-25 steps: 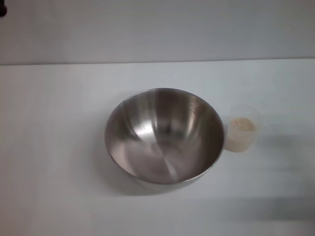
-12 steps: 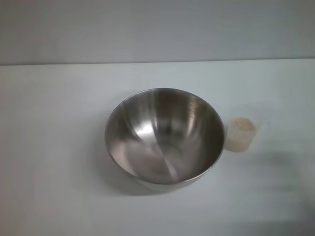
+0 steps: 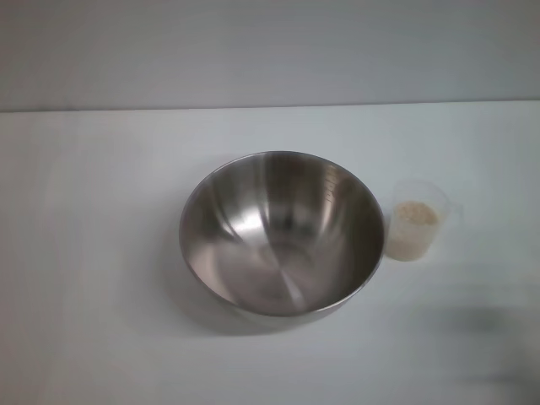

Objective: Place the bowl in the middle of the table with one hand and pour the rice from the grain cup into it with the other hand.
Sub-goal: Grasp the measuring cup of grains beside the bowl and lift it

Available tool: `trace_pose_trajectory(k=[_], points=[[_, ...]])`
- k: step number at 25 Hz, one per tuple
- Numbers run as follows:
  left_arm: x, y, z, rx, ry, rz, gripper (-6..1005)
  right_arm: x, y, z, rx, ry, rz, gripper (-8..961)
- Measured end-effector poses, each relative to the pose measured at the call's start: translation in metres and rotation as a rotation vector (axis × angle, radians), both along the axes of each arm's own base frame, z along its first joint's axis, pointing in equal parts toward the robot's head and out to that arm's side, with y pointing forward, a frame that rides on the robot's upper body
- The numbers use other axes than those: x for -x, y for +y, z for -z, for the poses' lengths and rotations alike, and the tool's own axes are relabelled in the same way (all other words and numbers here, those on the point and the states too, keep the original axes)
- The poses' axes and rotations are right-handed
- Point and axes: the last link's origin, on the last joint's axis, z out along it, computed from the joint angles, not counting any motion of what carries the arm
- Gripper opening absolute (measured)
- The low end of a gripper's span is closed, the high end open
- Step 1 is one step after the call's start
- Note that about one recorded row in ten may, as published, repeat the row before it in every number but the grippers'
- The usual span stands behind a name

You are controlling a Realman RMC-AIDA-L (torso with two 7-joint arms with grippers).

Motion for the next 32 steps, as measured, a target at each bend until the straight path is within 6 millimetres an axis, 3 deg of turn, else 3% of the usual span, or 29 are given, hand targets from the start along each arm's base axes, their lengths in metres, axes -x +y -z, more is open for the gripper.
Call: trace_pose_trajectory(k=[8, 32], points=[[0.001, 0.003, 0.0, 0.006, 0.012, -0.01, 454, 0.002, -0.005, 0.023, 0.116, 0.033, 0.028, 575], [0.001, 0.003, -0.004, 0.002, 0.037, -0.002, 453, 0.01, 0.029, 0.064, 0.331, -0.042, 0.087, 574]])
